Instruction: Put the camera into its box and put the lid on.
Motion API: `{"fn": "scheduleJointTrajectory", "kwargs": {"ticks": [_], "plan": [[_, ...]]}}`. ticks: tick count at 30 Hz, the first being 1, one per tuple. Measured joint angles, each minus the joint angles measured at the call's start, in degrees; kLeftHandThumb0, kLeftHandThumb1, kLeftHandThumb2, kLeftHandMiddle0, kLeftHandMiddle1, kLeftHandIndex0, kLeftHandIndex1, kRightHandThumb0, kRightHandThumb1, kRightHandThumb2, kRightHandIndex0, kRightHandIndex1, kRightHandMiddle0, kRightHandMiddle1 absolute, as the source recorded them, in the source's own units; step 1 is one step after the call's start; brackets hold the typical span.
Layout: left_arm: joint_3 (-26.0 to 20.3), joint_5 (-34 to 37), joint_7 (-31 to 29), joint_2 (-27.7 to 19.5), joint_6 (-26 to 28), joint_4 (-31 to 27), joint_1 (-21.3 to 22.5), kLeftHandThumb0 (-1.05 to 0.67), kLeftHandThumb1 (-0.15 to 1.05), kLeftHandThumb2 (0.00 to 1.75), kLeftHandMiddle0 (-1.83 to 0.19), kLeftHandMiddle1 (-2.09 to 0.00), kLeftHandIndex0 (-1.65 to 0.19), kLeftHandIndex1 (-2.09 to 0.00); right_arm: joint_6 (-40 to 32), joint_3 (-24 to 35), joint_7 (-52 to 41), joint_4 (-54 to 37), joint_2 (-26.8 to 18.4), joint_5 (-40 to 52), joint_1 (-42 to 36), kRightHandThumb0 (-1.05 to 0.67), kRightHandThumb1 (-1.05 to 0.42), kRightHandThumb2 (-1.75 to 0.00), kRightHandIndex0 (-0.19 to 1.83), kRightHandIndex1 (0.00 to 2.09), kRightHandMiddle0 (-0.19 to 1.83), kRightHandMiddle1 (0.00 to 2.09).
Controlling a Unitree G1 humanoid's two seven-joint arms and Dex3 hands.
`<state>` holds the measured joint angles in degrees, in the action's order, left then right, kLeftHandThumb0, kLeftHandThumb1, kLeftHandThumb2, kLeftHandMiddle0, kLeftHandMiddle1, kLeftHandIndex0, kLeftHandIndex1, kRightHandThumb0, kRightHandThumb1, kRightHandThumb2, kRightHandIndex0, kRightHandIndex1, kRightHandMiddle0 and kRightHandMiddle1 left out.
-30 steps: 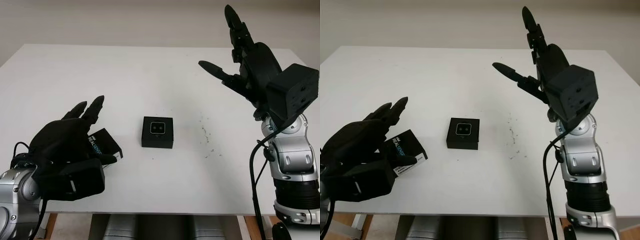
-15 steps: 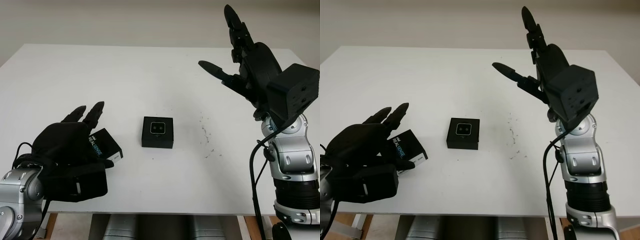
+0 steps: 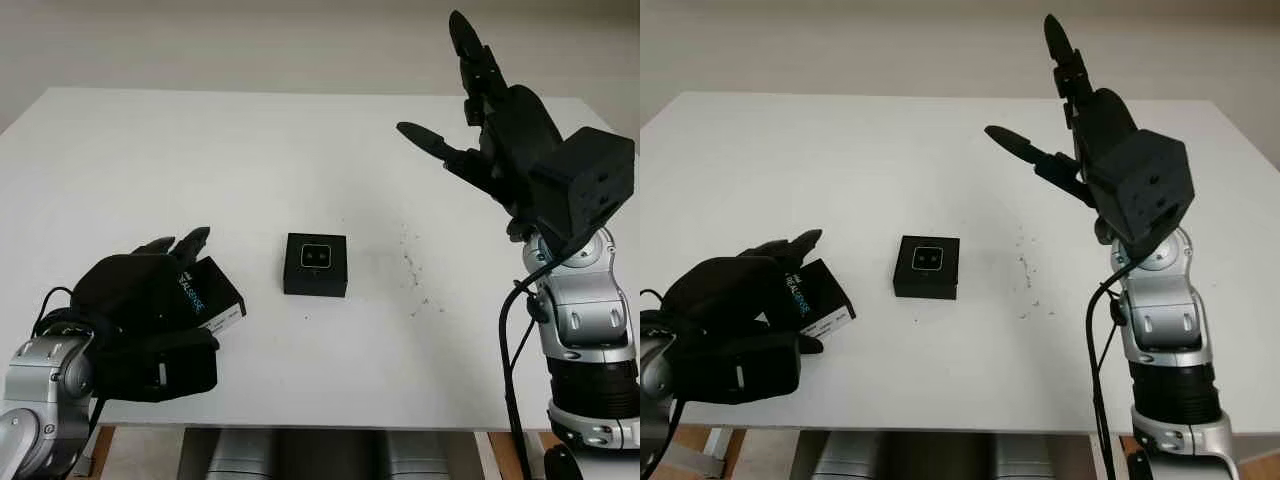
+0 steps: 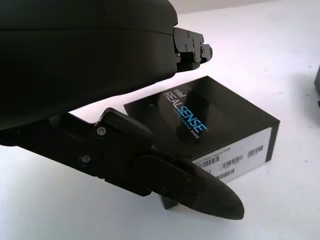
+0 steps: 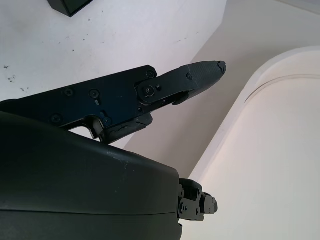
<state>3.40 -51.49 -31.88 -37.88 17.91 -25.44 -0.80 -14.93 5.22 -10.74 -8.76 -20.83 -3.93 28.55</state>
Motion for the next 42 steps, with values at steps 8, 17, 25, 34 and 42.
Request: {"fn": "scheduleJointTrajectory", "kwargs": {"ticks": [8,17,25,34,42], "plan": [[0.26,1.28,0.78,0.89,-0.40,1.18,0.14,-0.72,0.91,0.05,0.14,-1.11,-0.17,-0.14,0.05,0.00,-0.06,-0.12,0.00,0.14,0.00,-0.65,-1.05,-0.06,-0.18,0.05,-0.09,0.06],[-0.09,5.22,8.89,3.05,-5.24,3.63,-0.27,-0.36,0.93,0.06,-0.18,-1.35,-0.35,-0.53,0.08,0.02,-0.06,-0.13,0.00,0.96,-0.01,-0.64,-1.05,-0.06,-0.19,0.05,-0.09,0.06],[-2.10,9.08,16.60,2.22,-14.04,7.17,-1.46,-0.06,1.04,0.06,-0.23,-1.51,-0.27,-1.36,-0.02,0.02,0.01,-0.39,0.01,0.97,-0.28,-0.65,-1.04,-0.05,-0.18,0.05,-0.08,0.06],[-4.93,14.60,16.15,2.04,-15.34,8.61,0.29,-0.10,1.02,0.05,-0.31,-1.37,-0.25,-1.35,-0.67,-0.02,0.12,-0.85,0.32,1.65,-0.51,-0.63,-1.04,-0.06,-0.19,0.05,-0.10,0.05],[-6.35,19.48,6.63,0.75,-7.15,5.06,9.14,-0.15,1.03,0.06,-0.39,-1.54,-0.27,-1.30,-0.25,-0.82,-0.70,-0.89,1.26,2.66,-1.71,-0.63,-1.05,-0.08,-0.18,0.03,-0.11,0.04]]}}
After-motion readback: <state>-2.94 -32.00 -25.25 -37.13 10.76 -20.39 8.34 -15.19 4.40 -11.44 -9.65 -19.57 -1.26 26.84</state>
